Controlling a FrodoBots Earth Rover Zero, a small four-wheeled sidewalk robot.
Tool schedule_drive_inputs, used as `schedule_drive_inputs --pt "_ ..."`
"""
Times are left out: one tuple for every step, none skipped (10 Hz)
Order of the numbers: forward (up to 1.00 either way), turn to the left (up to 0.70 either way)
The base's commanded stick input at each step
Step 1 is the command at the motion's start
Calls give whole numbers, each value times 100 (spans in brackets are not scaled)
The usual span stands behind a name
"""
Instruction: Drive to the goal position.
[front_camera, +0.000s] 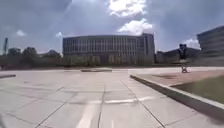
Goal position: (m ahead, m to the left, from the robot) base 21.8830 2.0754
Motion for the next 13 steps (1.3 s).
schedule_drive_inputs --pt "50 0" --pt "50 0" --pt "50 0" --pt "50 0" --pt "50 0" --pt "50 0" --pt "50 0" --pt "50 0" --pt "50 0" --pt "50 0" --pt "50 0" --pt "50 0" --pt "50 0"
